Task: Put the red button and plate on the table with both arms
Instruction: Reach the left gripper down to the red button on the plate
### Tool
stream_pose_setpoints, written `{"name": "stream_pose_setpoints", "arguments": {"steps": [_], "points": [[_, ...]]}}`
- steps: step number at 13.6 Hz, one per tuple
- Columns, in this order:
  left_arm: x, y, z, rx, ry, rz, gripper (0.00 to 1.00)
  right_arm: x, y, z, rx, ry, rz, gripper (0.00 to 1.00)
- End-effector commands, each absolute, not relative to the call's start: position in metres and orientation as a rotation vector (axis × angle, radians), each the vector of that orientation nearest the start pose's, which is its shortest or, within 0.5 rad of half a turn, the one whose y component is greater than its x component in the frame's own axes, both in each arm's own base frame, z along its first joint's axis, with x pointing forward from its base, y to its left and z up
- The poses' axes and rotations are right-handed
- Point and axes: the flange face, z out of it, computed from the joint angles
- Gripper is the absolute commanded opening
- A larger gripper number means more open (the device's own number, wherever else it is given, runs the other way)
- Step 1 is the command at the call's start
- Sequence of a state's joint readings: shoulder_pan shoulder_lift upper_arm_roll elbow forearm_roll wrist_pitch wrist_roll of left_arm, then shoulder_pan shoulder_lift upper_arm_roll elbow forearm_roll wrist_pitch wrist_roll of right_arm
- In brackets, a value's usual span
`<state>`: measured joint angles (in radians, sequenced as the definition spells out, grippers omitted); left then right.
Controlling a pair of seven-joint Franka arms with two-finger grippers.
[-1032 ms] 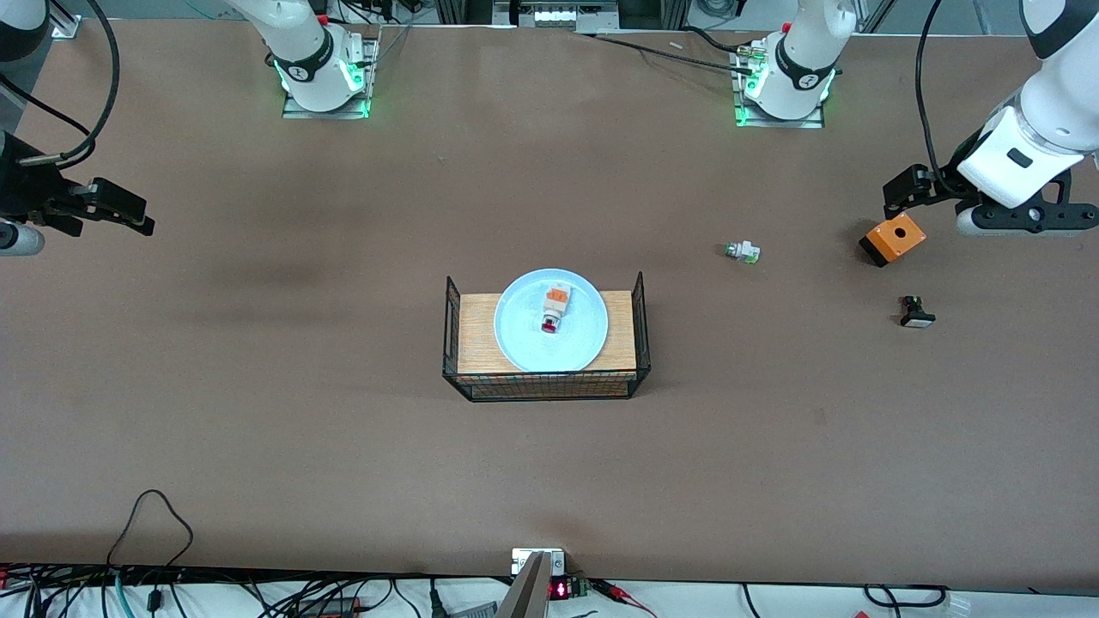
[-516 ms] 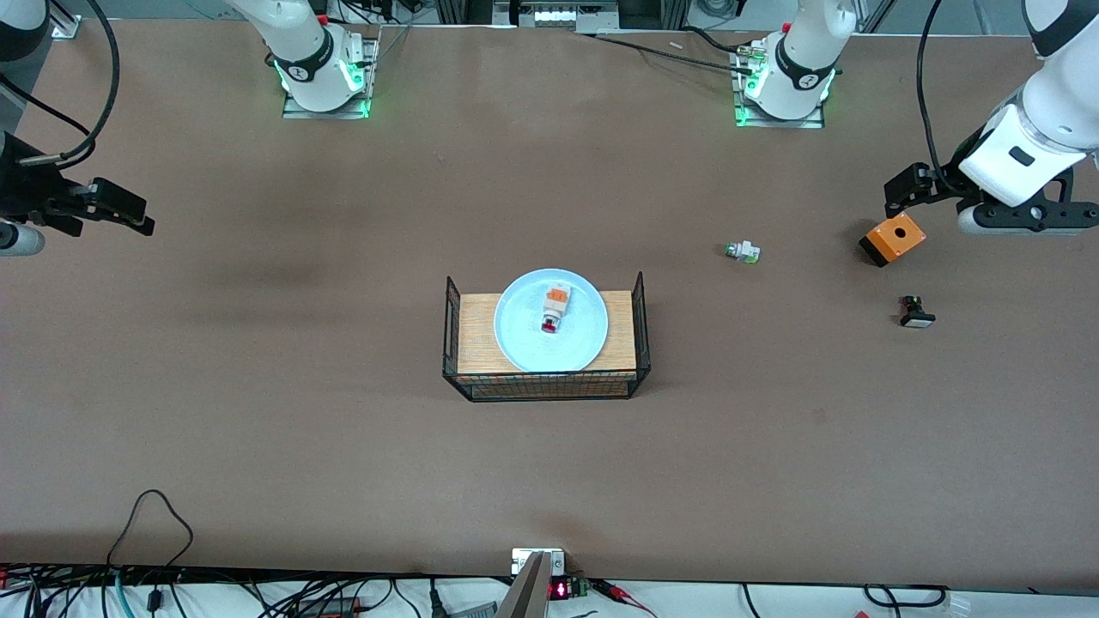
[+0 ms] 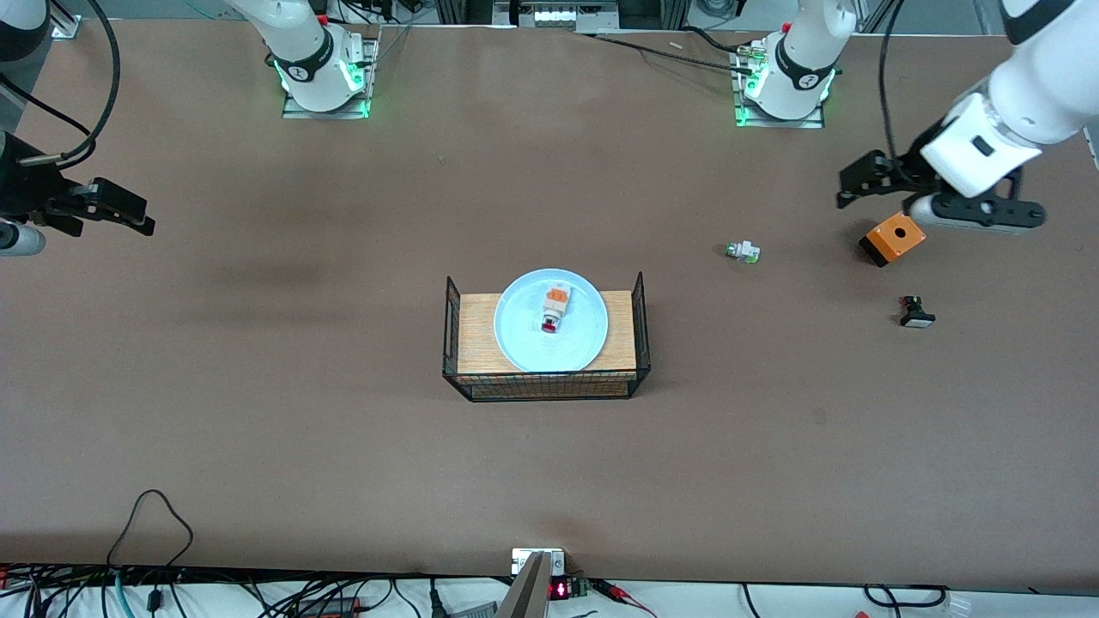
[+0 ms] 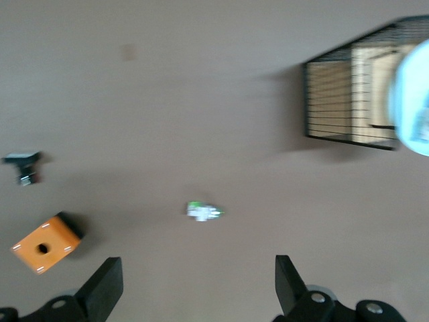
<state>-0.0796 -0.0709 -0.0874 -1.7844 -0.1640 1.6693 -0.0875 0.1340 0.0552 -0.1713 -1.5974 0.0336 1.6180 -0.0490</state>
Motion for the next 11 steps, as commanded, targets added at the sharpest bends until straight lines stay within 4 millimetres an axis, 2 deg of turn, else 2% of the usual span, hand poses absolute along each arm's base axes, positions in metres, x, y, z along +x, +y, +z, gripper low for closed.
{"name": "stream_pose_setpoints", "arguments": {"steps": [1,4,6,7,8,10,11], "points": [[0.539,-0.185,0.585,-3.311,0.099,0.109,1.00,0.569,-0.013,0.592,-3.131,-0.013,0.051,1.00],[0.546,-0.286,0.579,-3.314,-0.065,0.140,1.00,0.569,-0.013,0.592,-3.132,-0.016,0.051,1.00],[0.546,-0.346,0.561,-3.308,-0.149,0.171,1.00,0.570,-0.014,0.591,-3.144,-0.017,0.055,1.00],[0.551,-0.377,0.548,-3.315,-0.140,0.131,1.00,0.569,-0.013,0.592,-3.161,-0.023,0.053,1.00],[0.557,-0.398,0.535,-3.315,-0.105,0.071,1.00,0.569,-0.013,0.592,-3.170,-0.029,0.054,1.00],[0.560,-0.438,0.495,-3.290,-0.011,-0.052,1.00,0.569,-0.010,0.592,-3.172,-0.036,0.056,1.00],[0.562,-0.449,0.480,-3.286,0.016,-0.099,1.00,0.569,-0.010,0.592,-3.173,-0.034,0.054,1.00]]}}
